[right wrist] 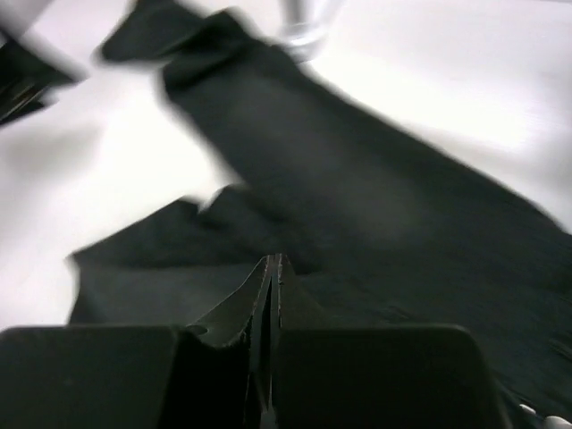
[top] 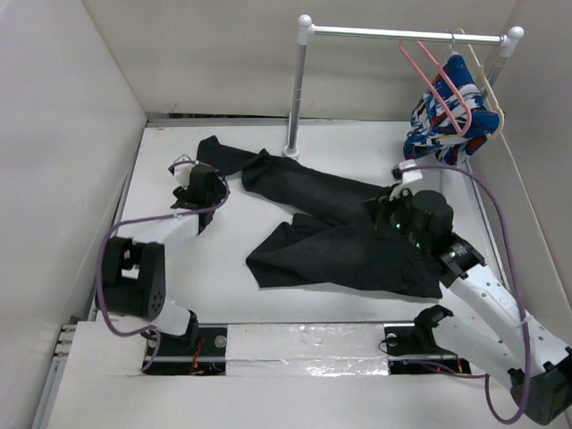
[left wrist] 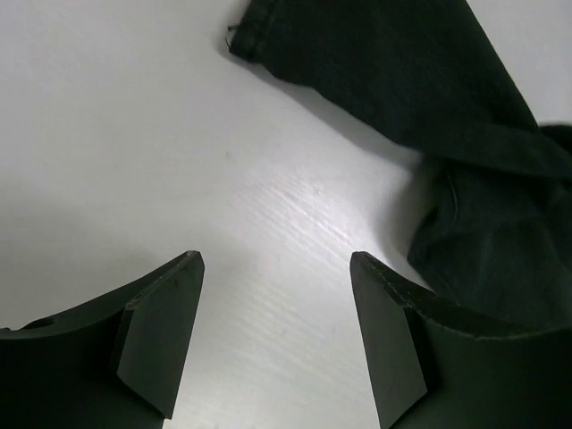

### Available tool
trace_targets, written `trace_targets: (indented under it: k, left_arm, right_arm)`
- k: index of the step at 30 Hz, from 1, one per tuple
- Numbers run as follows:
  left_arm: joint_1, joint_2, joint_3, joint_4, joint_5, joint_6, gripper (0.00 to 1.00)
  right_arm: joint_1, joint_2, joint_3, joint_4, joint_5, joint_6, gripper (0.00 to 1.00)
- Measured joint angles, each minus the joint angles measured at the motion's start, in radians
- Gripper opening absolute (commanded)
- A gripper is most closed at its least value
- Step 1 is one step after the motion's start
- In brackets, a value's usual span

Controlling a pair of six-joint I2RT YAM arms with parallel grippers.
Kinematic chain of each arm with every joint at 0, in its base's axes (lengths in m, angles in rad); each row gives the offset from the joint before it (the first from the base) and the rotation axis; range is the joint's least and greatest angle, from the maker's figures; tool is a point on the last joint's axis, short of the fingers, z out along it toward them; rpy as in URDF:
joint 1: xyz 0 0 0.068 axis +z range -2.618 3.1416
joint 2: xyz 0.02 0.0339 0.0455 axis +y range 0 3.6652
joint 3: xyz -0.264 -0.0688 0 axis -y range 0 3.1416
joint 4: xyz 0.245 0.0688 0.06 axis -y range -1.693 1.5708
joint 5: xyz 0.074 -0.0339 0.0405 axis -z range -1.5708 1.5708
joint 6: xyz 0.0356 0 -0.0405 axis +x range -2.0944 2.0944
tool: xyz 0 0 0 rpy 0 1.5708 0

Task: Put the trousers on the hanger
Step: Flatten out the trousers at the center of the board.

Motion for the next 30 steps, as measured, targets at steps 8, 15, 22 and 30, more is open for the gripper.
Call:
trace_targets:
  k: [8, 15, 22, 30]
  left_arm:
    - [0.104, 0.278, 0.238, 0.014, 0.066, -0.069, 0.63]
    - [0.161, 0.479, 0.379, -0.008, 0.103, -0.124, 0.54]
    - [0.203, 0.528, 0.443, -0.008, 0.134, -0.166, 0.44]
    - [0.227, 0.571, 0.475, -0.008, 0.169, -0.176, 0.0]
  right_arm:
    - [0.323, -0.056, -0.124, 0.006, 0.005, -0.008, 0.38]
    - [0.505, -0.101, -0.169, -0.009, 0.051, 0.014, 0.4]
    - [0.555, -0.113, -0.205, 0.007, 0.051, 0.056, 0.4]
    - [0.562, -0.047, -0.212, 0.014, 0.057, 0.066, 0.39]
